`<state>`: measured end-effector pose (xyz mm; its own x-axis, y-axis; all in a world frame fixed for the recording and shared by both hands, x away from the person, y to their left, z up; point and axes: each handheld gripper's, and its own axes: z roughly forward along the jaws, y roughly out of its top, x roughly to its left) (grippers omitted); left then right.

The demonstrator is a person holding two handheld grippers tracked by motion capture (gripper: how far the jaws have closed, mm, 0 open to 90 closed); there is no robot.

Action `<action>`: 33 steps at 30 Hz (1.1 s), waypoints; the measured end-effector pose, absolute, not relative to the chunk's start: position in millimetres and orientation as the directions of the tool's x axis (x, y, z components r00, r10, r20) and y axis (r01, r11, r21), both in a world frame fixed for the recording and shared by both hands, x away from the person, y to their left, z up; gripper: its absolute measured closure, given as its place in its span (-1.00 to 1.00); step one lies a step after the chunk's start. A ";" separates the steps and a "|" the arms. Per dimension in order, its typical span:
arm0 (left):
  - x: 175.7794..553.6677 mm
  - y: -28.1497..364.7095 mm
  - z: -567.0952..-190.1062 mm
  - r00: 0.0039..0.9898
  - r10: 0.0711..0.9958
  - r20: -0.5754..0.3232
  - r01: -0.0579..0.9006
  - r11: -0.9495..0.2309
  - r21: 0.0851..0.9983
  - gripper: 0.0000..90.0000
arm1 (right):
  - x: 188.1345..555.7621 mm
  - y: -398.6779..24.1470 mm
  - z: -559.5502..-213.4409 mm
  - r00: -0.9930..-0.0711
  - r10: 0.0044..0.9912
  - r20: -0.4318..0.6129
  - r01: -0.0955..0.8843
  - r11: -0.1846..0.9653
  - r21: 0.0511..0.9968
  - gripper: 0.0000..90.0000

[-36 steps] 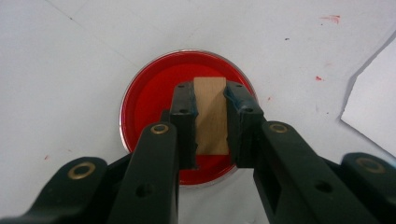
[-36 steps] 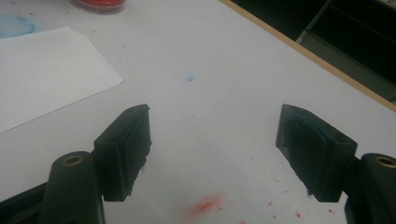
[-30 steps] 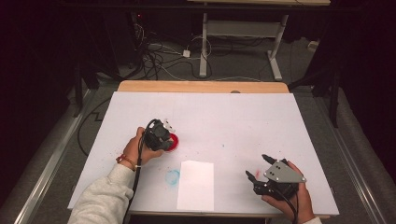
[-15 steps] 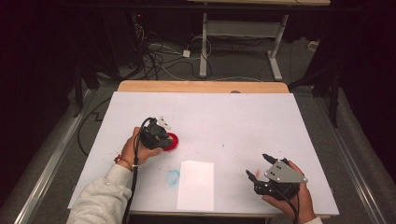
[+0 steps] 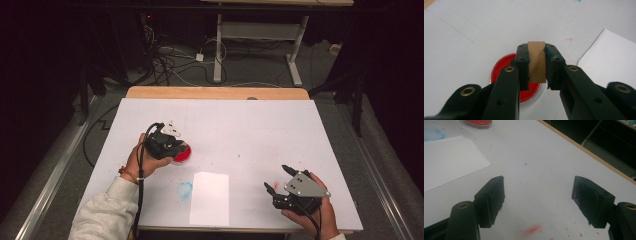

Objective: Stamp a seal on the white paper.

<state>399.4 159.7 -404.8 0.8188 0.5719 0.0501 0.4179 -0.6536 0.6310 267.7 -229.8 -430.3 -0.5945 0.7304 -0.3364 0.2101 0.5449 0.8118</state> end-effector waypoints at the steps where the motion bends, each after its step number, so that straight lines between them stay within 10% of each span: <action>1: 397.5 158.4 -403.3 0.825 0.562 0.056 0.407 -0.659 0.632 0.64 | 267.5 -229.8 -430.3 -0.594 0.731 -0.337 0.210 0.545 0.812 -0.41; 33: 334.6 114.3 -381.7 0.919 0.368 0.143 0.201 -0.747 0.633 0.64 | 257.9 -233.8 -423.6 -0.559 0.753 -0.346 0.176 0.516 0.839 -0.42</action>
